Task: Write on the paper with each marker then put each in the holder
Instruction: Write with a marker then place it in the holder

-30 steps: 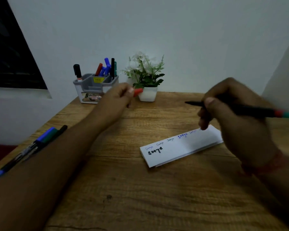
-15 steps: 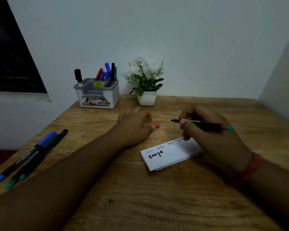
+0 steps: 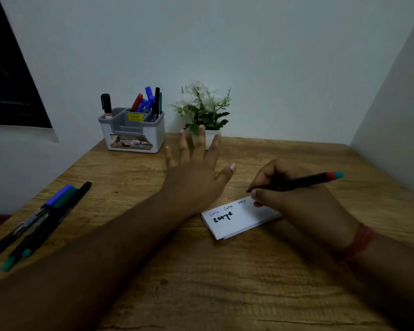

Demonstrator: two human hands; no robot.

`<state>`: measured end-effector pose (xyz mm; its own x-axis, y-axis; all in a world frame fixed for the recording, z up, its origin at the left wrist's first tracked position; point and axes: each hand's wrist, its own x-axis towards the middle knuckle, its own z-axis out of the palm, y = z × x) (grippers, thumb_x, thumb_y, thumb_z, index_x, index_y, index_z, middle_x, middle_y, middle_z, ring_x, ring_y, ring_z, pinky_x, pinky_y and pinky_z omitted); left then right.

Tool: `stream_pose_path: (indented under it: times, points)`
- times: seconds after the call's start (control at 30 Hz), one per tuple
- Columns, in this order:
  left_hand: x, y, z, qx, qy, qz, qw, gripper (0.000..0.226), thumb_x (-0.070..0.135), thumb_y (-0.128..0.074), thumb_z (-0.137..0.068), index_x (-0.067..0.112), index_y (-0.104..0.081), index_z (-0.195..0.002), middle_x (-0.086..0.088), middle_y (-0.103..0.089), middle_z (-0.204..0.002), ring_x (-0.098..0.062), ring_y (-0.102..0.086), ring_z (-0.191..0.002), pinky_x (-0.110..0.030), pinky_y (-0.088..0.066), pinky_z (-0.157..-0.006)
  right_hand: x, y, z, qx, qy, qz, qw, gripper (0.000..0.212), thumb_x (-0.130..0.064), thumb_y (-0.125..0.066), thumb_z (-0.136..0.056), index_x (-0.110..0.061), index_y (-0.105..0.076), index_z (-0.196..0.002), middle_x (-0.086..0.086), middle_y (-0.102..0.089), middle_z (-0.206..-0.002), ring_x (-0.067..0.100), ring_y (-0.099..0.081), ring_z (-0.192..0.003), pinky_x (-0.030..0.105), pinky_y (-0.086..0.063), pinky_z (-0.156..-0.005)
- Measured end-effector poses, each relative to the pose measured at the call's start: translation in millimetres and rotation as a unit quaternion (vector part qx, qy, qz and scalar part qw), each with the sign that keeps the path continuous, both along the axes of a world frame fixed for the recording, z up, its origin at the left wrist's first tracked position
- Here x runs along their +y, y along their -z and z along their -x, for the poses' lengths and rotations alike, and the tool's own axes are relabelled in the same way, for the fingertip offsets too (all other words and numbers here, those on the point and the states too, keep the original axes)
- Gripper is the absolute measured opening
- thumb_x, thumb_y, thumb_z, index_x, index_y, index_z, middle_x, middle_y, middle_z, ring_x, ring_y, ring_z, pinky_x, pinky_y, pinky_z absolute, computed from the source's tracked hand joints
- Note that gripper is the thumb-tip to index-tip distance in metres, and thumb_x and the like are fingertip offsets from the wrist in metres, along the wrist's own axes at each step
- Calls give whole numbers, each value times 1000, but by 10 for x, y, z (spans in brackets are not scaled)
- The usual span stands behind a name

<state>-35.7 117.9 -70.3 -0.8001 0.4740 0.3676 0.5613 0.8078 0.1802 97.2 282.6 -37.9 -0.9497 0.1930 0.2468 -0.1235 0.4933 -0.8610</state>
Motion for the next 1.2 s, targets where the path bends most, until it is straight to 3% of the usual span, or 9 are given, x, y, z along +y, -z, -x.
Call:
stream_pose_path:
  times: [0.17,0.77,1.03,1.2]
  points:
    - [83,138,-15,32,28,28,999,82,75,2,-84,34,11,-154,1,22,-163,-34,28,-146,-68,8,-113,-23,169,-46,-17,-19,-80,996,15,-12,-76,-82,-26,-70,-80,-10,-75,-89,4,-69,-87,20,-57,-70]
    - [108,218,-20,45,23,72,996,78,72,5,-86,34,14,-154,0,25,-162,-33,31,-144,-68,8,-113,12,225,-1,-30,-44,-84,995,12,-11,-80,-82,-16,-71,-77,-5,-75,-84,5,-69,-80,14,-53,-67]
    - [99,200,-34,40,22,79,996,77,71,1,-88,33,13,-154,-1,24,-162,-33,31,-144,-68,6,-113,11,213,8,-37,-26,-59,997,11,-13,-81,-81,-14,-72,-77,-1,-75,-83,13,-71,-82,32,-57,-69]
    - [99,194,-39,40,21,82,996,77,70,0,-88,33,11,-155,-1,25,-162,-33,31,-145,-68,7,-113,26,214,9,-48,-27,-56,997,10,-13,-80,-82,-15,-71,-77,-1,-75,-84,14,-71,-83,35,-58,-70]
